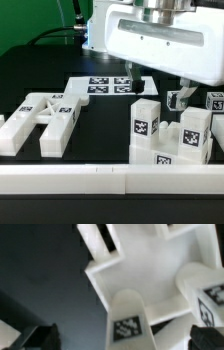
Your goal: Assemble chair
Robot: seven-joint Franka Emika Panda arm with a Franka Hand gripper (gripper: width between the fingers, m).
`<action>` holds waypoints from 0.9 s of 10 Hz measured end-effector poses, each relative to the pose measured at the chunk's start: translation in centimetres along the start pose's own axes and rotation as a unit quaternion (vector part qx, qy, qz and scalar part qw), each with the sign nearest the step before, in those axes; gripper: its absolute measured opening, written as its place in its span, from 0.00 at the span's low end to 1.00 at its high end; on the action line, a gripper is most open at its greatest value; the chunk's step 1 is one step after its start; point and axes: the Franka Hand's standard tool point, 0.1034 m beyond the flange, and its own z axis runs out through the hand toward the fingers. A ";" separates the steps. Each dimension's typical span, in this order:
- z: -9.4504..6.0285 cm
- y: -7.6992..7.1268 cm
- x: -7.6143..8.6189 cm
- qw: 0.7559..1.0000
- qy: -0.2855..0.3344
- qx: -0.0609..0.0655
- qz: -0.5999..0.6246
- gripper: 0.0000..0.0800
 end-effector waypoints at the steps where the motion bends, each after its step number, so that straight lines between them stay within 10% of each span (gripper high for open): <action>1: 0.1 0.0 0.1 1.000 0.000 0.000 0.001 0.81; 9: 3.7 1.5 -1.2 0.999 0.009 -0.017 -0.042 0.81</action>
Offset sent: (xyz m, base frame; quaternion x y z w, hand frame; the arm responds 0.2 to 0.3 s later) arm 0.0000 0.0000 0.0000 0.0000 0.0000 0.0000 1.0000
